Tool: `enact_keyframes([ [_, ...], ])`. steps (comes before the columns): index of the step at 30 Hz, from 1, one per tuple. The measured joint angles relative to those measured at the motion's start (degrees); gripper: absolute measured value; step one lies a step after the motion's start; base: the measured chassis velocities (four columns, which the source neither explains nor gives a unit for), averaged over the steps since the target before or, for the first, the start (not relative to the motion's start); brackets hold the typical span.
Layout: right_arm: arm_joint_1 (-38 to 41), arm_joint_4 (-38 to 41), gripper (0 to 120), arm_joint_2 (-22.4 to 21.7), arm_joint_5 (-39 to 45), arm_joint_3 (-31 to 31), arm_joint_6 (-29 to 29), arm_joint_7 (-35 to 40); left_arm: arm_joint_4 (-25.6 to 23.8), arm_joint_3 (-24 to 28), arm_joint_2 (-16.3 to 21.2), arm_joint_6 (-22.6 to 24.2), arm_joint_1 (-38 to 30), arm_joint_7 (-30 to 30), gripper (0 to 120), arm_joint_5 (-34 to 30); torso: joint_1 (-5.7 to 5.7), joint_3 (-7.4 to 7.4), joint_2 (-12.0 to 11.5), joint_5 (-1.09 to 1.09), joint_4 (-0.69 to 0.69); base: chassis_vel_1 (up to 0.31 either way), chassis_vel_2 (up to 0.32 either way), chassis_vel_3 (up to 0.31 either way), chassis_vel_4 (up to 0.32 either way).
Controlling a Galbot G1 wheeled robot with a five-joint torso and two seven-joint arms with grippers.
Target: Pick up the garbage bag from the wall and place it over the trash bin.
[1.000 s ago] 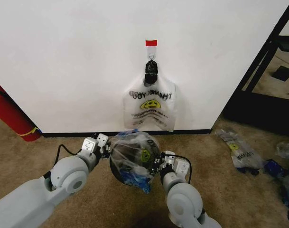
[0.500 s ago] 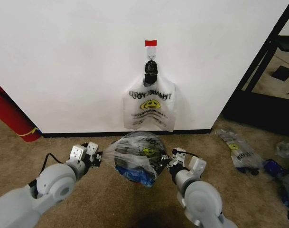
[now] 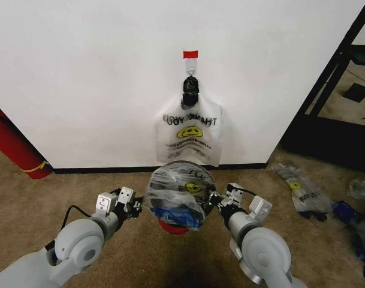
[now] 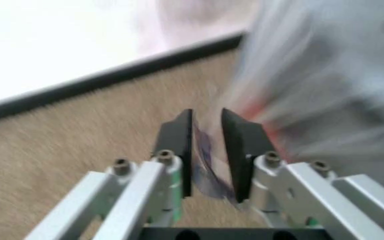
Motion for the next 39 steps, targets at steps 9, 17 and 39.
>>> enact_keyframes([
  [9, -0.2, -1.4, 2, 0.4, -0.7, 2.3, 0.4, 1.2, -7.9, -1.0, 0.4, -4.0, 1.9, -1.5, 57, 2.8, 0.00, 0.00, 0.0, -0.01, 0.00, 0.000, 0.000, 0.000, 0.000],
  [17, 0.2, -1.9, 2, 0.6, -0.5, 3.0, -0.1, 2.7, -13.9, 6.7, 2.1, -1.3, 1.3, 4.1, 84, 3.1, 0.00, 0.00, 0.0, -0.02, 0.00, 0.000, 0.000, 0.000, 0.000],
  [39, 2.0, -4.0, 2, 2.2, -2.1, 1.1, -0.2, 3.4, -6.6, 24.2, -4.5, 4.0, -17.8, -1.2, 57, -11.0, 0.00, 0.01, 0.0, 0.00, 0.00, 0.000, 0.000, 0.000, 0.000],
])
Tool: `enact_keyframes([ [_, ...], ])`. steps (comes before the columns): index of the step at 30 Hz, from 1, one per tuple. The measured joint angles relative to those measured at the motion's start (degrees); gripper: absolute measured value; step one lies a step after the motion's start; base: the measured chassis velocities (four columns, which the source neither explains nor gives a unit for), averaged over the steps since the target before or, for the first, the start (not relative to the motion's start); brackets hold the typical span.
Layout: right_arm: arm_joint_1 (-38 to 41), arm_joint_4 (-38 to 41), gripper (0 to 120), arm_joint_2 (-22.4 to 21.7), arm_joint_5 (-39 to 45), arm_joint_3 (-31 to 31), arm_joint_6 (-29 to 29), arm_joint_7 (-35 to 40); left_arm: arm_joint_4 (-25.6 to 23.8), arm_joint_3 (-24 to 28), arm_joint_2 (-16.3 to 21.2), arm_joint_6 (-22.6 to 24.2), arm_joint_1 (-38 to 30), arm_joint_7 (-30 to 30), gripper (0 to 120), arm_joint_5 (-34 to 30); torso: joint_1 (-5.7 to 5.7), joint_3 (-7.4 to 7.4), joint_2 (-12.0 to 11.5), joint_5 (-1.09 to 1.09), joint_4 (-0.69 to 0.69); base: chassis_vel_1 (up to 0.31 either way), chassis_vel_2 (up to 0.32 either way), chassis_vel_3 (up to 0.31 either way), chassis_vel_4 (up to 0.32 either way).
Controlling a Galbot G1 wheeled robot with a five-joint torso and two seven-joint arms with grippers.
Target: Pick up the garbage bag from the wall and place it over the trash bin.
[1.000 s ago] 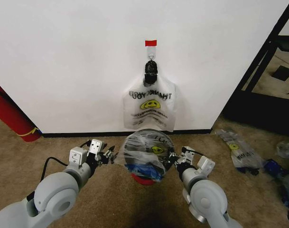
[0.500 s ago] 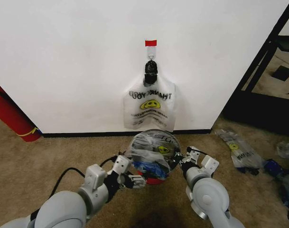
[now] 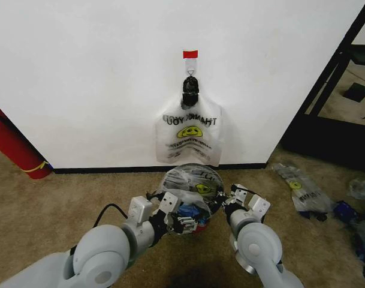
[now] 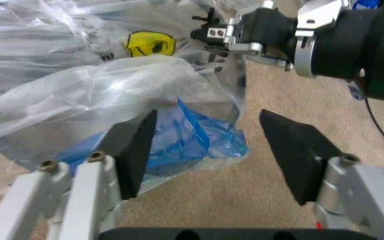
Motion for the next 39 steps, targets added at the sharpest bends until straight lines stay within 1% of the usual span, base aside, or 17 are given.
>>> enact_keyframes([
  [1, 0.1, 0.0, 2, 0.0, 0.0, 0.0, 0.0, 0.1, 0.3, 0.6, -0.1, 0.0, -0.3, 0.0, 54, 0.0, 0.00, 0.00, 0.0, 0.00, 0.00, 0.000, 0.000, 0.000, 0.000],
  [2, 0.1, 0.0, 2, 0.0, 0.0, 0.0, 0.0, 0.1, 0.3, 0.6, -0.1, 0.0, -0.3, 0.0, 54, 0.0, 0.00, 0.00, 0.0, 0.00, 0.00, 0.000, 0.000, 0.000, 0.000],
  [3, 0.2, 0.0, 2, 0.0, 0.0, 0.0, 0.0, 0.1, 0.4, 1.0, -0.1, 0.0, -0.4, 0.1, 50, 0.0, 0.00, 0.00, 0.0, 0.00, 0.00, 0.000, 0.000, 0.000, 0.000],
  [4, 0.4, -0.1, 2, 0.1, 0.0, 0.0, 0.0, 0.2, 0.7, 1.6, -0.1, -0.1, -0.6, 0.2, 43, 0.0, 0.00, 0.00, 0.0, 0.00, 0.00, 0.000, 0.000, 0.000, 0.000],
  [5, 0.5, -0.1, 2, 0.2, 0.0, -0.1, 0.0, 0.3, 0.8, 1.8, -0.1, -0.1, -0.6, 0.2, 42, 0.0, 0.00, 0.00, 0.0, 0.00, 0.00, 0.000, 0.000, 0.000, 0.000],
  [9, 0.9, 0.0, 2, 0.6, 0.1, -0.3, -0.1, 0.8, 1.5, 2.5, -0.2, -0.2, -0.6, 0.2, 24, 0.2, 0.00, 0.00, 0.0, 0.00, 0.01, 0.000, 0.000, 0.000, 0.000],
  [10, 0.9, 0.0, 2, 0.6, 0.1, -0.3, -0.1, 0.8, 1.5, 2.5, -0.2, -0.2, -0.6, 0.2, 24, 0.2, 0.00, 0.00, 0.0, 0.00, 0.01, 0.000, 0.000, 0.000, 0.000],
  [13, 1.0, 0.0, 2, 0.7, 0.1, -0.4, -0.1, 0.8, 1.8, 2.5, -0.4, -1.0, -0.5, 0.0, 11, 0.2, 0.00, -0.01, 0.0, 0.00, 0.00, 0.000, 0.000, 0.000, 0.000],
  [17, 1.1, -0.2, 2, 0.7, 0.1, -0.4, -0.1, 0.9, 1.8, 2.4, -0.2, -1.3, -0.1, -0.1, 0, 0.2, 0.00, 0.00, 0.0, -0.01, 0.00, 0.000, 0.000, 0.000, 0.000],
  [20, 1.2, -0.2, 2, 0.7, 0.1, -0.4, -0.1, 0.9, 1.6, 2.0, 0.0, -1.4, 0.6, -0.4, 0, 0.3, 0.00, -0.01, 0.0, 0.00, 0.00, 0.000, 0.000, 0.000, 0.000],
  [24, 1.5, -0.5, 2, 0.8, 0.1, -0.4, 0.0, 1.0, 0.7, 0.0, 0.5, -1.7, 2.3, -0.8, 0, 0.4, 0.00, 0.00, 0.0, -0.01, 0.00, 0.000, 0.000, 0.000, 0.000],
  [27, 2.0, -0.8, 2, 1.3, 0.4, 0.1, 0.3, 1.3, -1.3, -2.6, 1.2, -2.1, 5.4, -0.8, 0, 0.7, 0.00, -0.01, 0.0, 0.00, 0.01, 0.000, 0.000, 0.000, 0.000],
  [31, 2.1, -0.6, 2, 1.7, 1.4, 1.0, 0.4, 2.0, -1.8, -3.4, 1.2, -2.5, 7.4, -0.7, 0, 1.7, 0.00, -0.01, 0.0, 0.00, 0.02, 0.000, 0.000, 0.000, 0.000],
  [34, 1.8, 0.4, 2, 2.0, 2.4, 2.4, 0.3, 3.0, -0.6, -3.1, 0.0, -2.8, 8.9, -0.5, 0, 3.4, 0.00, -0.01, 0.0, 0.00, 0.00, 0.000, 0.000, 0.000, 0.000],
  [36, 0.8, 1.8, 2, 2.1, 3.0, 3.6, 0.3, 3.7, 1.9, -1.0, -1.5, -3.2, 8.9, 0.6, 0, 5.9, 0.00, -0.01, 0.0, 0.01, 0.00, 0.000, 0.000, 0.000, 0.000],
  [37, 0.8, 1.8, 2, 2.1, 3.0, 3.6, 0.3, 3.7, 1.9, -1.0, -1.5, -3.2, 8.9, 0.6, 0, 5.9, 0.00, -0.01, 0.0, 0.01, 0.00, 0.000, 0.000, 0.000, 0.000],
  [39, 0.1, 3.0, 2, 2.0, 3.5, 4.5, 0.3, 4.1, 5.3, 1.2, -3.3, -3.6, 8.7, 1.2, 0, 8.5, 0.00, -0.01, 0.0, -0.01, -0.02, 0.000, 0.000, 0.000, 0.000],
])
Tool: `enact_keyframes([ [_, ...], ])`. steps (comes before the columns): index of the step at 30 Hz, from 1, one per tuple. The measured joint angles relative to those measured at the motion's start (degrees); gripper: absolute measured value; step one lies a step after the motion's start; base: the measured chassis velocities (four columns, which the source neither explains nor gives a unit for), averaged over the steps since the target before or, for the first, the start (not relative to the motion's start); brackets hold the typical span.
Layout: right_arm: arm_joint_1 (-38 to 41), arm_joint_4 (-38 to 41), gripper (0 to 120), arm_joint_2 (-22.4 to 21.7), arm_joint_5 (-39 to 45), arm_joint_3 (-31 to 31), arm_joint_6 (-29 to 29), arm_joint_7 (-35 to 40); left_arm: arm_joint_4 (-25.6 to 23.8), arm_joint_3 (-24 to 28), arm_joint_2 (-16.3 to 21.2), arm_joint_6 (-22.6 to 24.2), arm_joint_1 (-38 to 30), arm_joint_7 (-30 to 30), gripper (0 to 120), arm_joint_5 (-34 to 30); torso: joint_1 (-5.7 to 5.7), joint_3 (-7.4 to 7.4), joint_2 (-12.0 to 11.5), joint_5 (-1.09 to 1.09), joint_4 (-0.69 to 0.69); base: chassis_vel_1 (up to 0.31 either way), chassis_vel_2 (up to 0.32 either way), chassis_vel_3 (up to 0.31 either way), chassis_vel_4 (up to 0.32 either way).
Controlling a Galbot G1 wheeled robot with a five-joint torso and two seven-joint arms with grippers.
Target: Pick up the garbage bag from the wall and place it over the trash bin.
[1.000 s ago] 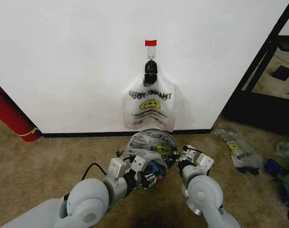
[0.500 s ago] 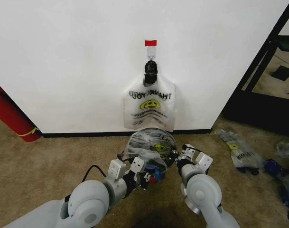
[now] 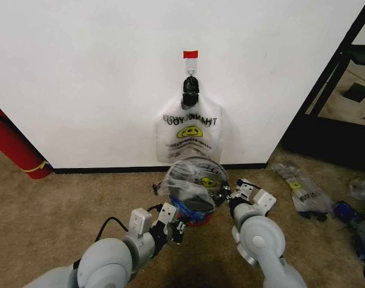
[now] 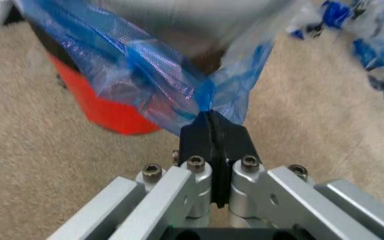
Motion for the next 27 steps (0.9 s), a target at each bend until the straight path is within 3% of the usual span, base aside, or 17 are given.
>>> enact_keyframes([
  [4, -0.9, 1.3, 2, -0.2, 0.8, 0.7, 0.0, 0.2, 5.1, 2.0, -1.9, -1.1, -0.4, 0.9, 0, 3.6, 0.00, 0.00, 0.0, 0.01, 0.02, 0.000, 0.000, 0.000, 0.000],
  [16, -3.0, 3.9, 2, -0.2, 2.3, 1.9, -0.1, 0.3, 12.9, 4.6, -6.3, -2.9, -0.9, 1.6, 0, 7.3, 0.00, 0.00, 0.0, 0.01, 0.02, 0.000, 0.000, 0.000, 0.000],
  [23, -3.4, 4.0, 2, 0.5, 1.8, 1.4, -0.1, 0.1, 14.0, 4.4, -7.0, -3.8, -0.7, 1.7, 0, 8.2, 0.00, 0.00, 0.0, 0.01, 0.02, 0.000, 0.000, 0.000, 0.000],
  [27, -3.2, 2.7, 2, 0.5, 1.3, 1.9, 0.0, -0.5, 12.1, 3.1, -5.5, -3.3, 0.4, 2.0, 0, 8.3, 0.00, 0.00, 0.0, 0.01, 0.04, 0.000, 0.000, 0.000, 0.000],
])
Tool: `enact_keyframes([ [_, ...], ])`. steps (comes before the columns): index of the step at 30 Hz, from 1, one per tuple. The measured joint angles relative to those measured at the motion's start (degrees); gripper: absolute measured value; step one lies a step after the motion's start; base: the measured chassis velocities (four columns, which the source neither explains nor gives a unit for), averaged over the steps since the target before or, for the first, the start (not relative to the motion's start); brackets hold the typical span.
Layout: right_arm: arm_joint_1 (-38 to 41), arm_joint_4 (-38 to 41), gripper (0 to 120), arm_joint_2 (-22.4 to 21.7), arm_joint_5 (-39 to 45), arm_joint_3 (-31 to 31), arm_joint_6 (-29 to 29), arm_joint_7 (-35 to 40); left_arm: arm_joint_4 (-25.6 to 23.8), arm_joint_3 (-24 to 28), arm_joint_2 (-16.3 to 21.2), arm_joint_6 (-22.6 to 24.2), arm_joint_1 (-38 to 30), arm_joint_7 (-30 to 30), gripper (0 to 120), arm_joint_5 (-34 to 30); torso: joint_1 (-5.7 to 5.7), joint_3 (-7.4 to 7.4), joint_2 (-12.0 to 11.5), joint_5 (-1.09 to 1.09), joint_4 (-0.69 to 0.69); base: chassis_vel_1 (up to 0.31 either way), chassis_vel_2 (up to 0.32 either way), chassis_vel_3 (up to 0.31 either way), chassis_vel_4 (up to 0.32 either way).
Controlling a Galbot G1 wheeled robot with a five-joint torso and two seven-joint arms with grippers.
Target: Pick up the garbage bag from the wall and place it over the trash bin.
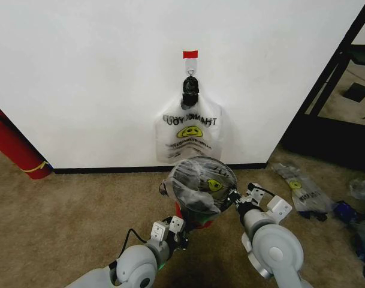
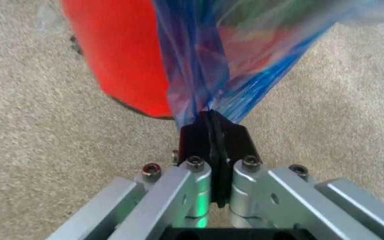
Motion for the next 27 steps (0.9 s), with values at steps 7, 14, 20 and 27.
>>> enact_keyframes([
  [7, 0.3, -2.0, 2, 0.4, -0.7, 1.2, 0.6, -1.0, -3.0, -3.3, 1.2, 1.6, 2.8, 0.5, 25, 0.4, 0.00, 0.00, 0.0, 0.00, -0.01, 0.000, 0.000, 0.000, 0.000],
  [14, 0.5, -2.2, 2, 0.5, -0.9, 1.5, 0.7, -1.4, -3.9, -7.3, 2.3, 1.5, 6.8, 0.6, 49, 2.2, 0.00, 0.00, 0.0, -0.01, -0.01, 0.000, 0.000, 0.000, 0.000],
  [20, -0.4, -2.8, 2, 0.5, -4.3, 1.1, 1.9, -3.7, -9.9, -14.1, 4.4, 1.3, 10.3, -1.4, 69, 0.1, 0.00, 0.00, 0.0, 0.00, -0.01, 0.000, 0.000, 0.000, 0.000],
  [27, -1.7, -3.2, 2, 0.6, -8.4, -0.2, 3.2, -5.6, -18.3, -18.1, 7.2, 1.7, 6.3, -6.1, 71, -10.3, 0.00, 0.00, 0.0, 0.00, -0.03, 0.000, 0.000, 0.000, 0.000],
])
